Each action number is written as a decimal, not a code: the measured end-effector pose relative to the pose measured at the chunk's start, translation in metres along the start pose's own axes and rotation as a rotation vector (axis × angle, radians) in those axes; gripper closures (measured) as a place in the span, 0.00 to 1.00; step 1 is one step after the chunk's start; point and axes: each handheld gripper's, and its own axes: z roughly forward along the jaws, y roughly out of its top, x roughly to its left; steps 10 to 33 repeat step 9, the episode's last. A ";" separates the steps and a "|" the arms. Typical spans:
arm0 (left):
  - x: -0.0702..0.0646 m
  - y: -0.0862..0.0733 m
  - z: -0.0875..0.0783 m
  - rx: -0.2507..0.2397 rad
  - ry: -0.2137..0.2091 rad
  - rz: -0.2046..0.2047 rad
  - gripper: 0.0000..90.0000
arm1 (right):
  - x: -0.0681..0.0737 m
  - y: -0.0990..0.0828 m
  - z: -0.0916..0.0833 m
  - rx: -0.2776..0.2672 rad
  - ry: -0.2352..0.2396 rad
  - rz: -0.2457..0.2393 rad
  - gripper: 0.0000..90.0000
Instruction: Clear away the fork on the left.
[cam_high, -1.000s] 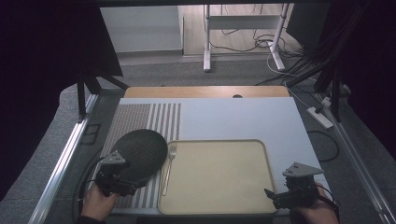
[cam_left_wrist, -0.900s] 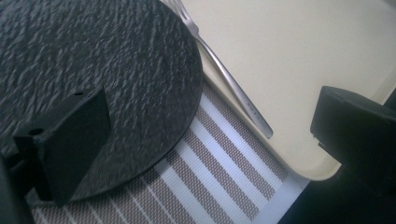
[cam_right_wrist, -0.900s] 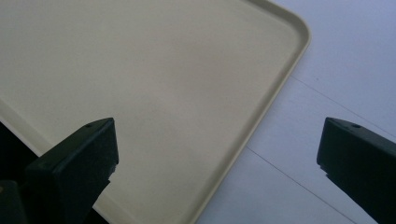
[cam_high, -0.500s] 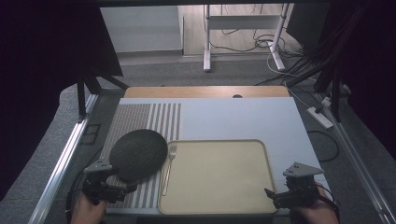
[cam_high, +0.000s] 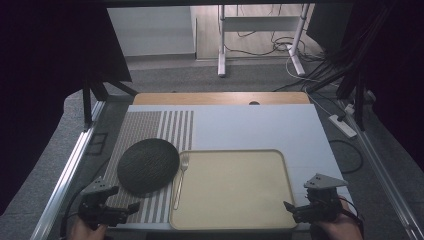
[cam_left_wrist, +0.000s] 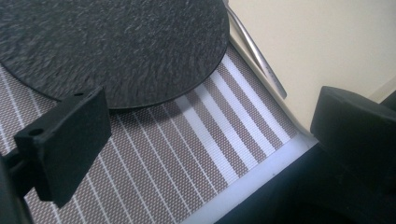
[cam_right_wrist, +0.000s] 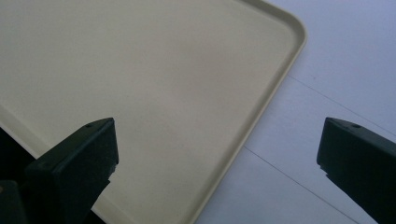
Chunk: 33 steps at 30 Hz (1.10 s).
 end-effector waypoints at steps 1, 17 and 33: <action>-0.001 -0.001 -0.001 0.001 0.007 0.004 0.00 | 0.000 0.000 0.000 0.000 0.000 0.000 0.00; -0.003 -0.005 -0.006 0.011 0.042 0.005 0.00 | 0.001 0.000 0.000 0.004 -0.003 -0.002 0.00; -0.003 -0.005 -0.006 0.011 0.042 0.005 0.00 | 0.001 0.000 0.000 0.004 -0.003 -0.002 0.00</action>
